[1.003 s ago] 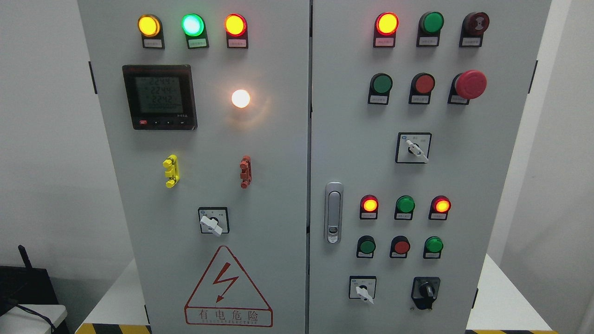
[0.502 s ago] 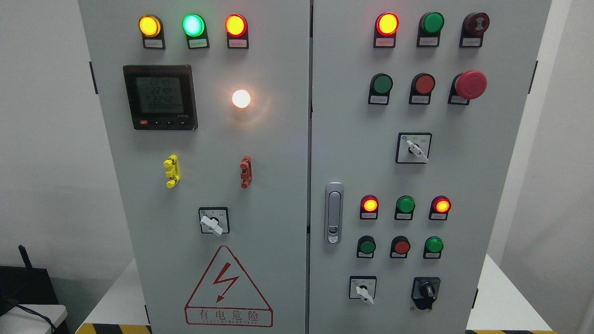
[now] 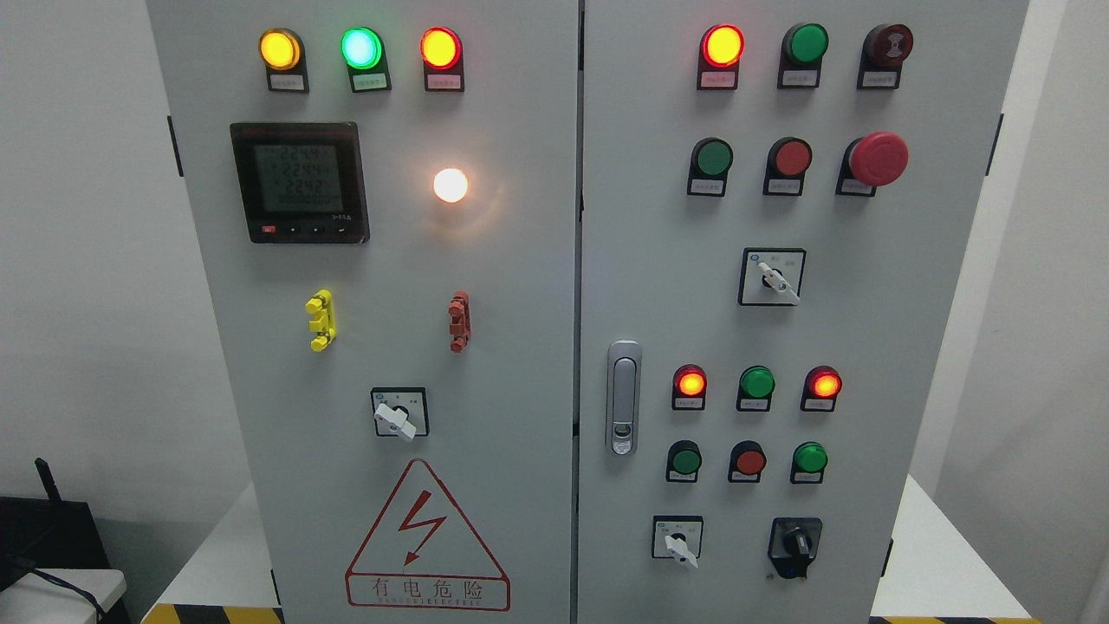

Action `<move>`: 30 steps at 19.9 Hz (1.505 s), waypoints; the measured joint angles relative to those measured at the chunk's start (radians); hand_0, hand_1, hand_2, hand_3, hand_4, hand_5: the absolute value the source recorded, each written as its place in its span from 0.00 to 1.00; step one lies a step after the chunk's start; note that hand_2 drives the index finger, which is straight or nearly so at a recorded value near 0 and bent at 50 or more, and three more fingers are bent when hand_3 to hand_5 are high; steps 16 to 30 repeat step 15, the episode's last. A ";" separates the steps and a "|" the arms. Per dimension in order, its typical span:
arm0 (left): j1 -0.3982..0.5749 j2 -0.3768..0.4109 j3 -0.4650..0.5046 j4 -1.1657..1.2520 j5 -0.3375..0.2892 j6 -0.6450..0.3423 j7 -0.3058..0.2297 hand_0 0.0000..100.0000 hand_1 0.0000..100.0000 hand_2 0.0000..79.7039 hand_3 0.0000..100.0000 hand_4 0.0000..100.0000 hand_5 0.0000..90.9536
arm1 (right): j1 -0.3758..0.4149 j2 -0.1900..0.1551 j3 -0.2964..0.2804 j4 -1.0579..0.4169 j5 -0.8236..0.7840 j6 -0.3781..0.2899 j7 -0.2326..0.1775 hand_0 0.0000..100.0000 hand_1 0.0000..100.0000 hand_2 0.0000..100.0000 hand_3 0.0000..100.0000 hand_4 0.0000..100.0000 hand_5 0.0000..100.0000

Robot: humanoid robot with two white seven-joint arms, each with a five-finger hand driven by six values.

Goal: Turn on light switch 1

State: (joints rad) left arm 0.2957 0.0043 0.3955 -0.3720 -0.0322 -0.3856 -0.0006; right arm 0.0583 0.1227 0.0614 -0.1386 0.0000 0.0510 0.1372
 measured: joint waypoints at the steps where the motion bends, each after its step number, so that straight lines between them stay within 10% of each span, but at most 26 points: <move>1: -0.006 0.000 -0.018 0.023 -0.001 0.044 -0.002 0.23 0.16 0.00 0.00 0.00 0.00 | 0.000 0.000 0.000 0.000 0.000 0.000 0.000 0.12 0.39 0.00 0.00 0.00 0.00; 10: -0.062 -0.002 -0.166 0.162 -0.010 0.202 0.018 0.25 0.14 0.00 0.00 0.00 0.00 | 0.000 0.000 0.000 0.000 0.000 0.000 0.000 0.12 0.39 0.00 0.00 0.00 0.00; 30: -0.089 -0.003 -0.216 0.205 -0.012 0.215 0.036 0.26 0.14 0.00 0.00 0.00 0.00 | 0.000 0.000 0.000 0.000 0.000 0.000 0.000 0.12 0.39 0.00 0.00 0.00 0.00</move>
